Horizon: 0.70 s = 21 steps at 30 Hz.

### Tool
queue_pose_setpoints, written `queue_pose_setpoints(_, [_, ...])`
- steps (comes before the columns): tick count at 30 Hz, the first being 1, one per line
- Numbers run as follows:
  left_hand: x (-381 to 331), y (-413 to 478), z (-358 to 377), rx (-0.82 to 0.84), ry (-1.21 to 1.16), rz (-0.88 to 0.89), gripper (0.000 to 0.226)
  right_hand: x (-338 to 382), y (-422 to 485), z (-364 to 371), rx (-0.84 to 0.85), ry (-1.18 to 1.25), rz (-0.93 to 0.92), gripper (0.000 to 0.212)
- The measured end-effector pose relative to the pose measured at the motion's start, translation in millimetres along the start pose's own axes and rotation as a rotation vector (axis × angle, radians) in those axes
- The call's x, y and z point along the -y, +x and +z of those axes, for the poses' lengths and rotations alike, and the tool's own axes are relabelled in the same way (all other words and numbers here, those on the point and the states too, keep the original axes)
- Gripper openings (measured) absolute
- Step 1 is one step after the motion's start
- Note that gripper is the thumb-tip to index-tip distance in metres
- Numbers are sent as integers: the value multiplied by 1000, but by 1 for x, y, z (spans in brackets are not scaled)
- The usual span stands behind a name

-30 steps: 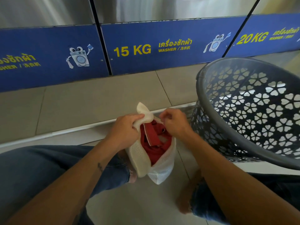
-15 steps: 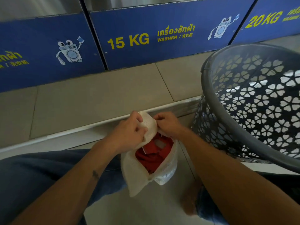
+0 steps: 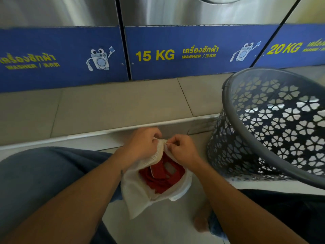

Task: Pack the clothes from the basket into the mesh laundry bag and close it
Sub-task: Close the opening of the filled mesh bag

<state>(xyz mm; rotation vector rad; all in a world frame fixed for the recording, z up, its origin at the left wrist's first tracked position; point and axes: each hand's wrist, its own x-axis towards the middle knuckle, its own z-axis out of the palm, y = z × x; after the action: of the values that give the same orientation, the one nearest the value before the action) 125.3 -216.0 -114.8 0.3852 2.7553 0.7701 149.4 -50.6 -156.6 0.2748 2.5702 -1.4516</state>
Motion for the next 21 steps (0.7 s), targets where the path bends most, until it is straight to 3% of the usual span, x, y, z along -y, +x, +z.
queue_pose_setpoints(5, [5,-8,9,154,3,-74,33,10,-19,-6,-1,-67,-9,26])
queue_pose_setpoints(10, [3,-11,15,243,55,26,35,27,-29,-13,17,-150,-48,29])
queue_pose_setpoints(16, [2,-14,16,68,260,110,32,32,-35,-16,101,-239,-81,26])
queue_pose_setpoints(21, [23,-6,8,-53,271,-39,28,30,-40,-23,251,-346,-121,21])
